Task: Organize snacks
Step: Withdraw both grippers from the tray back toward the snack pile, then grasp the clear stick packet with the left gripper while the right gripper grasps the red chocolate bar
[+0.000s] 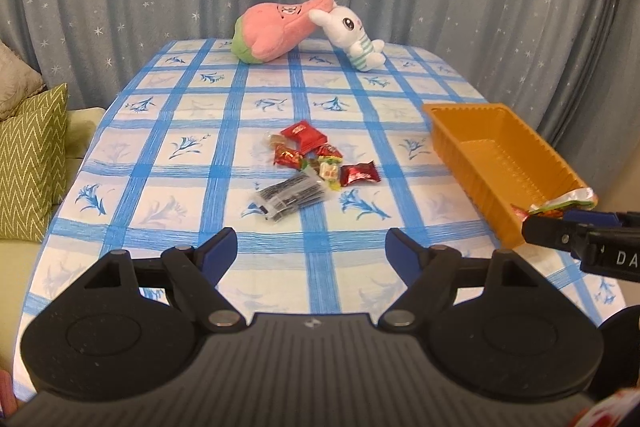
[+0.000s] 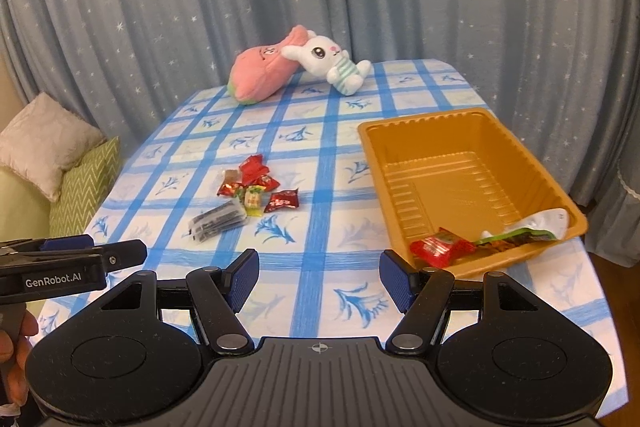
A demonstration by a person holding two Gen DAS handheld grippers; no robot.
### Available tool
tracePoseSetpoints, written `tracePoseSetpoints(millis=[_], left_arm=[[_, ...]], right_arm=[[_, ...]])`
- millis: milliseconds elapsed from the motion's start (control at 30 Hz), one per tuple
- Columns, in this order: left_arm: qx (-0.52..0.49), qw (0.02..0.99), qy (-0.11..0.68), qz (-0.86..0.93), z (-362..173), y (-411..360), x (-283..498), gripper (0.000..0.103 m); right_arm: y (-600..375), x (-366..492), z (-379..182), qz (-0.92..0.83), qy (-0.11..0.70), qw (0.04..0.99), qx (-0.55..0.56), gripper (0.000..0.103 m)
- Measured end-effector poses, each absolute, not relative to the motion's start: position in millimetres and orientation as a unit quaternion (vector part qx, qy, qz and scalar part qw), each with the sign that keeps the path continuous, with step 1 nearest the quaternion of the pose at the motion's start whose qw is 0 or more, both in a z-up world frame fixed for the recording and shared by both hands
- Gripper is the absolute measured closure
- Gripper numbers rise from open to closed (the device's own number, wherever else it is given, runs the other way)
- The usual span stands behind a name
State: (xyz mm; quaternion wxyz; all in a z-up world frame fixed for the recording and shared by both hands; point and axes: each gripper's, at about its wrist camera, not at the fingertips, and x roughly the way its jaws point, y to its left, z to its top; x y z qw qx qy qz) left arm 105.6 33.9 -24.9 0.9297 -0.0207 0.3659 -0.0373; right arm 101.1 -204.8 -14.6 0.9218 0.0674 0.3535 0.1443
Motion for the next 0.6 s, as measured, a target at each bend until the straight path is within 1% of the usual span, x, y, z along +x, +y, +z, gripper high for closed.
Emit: tracePoseSetpoints(millis=[433, 533, 600], left_arm=[[0.048, 0.916, 0.39, -0.077, -79, 58, 184, 0.025], [0.068, 0.912, 0.393, -0.096, -94, 61, 206, 0.027], [0.079, 0.909, 0.393, -0.113, -104, 62, 220, 0.03]], right_arm=[[-167, 173, -61, 0.182, 0.369, 0.91, 0.045, 0.036], [-161, 192, -75, 0.189, 0.372, 0.908, 0.033, 0.036], [-158, 205, -83, 0.189, 0.374, 0.907, 0.027, 0.036]])
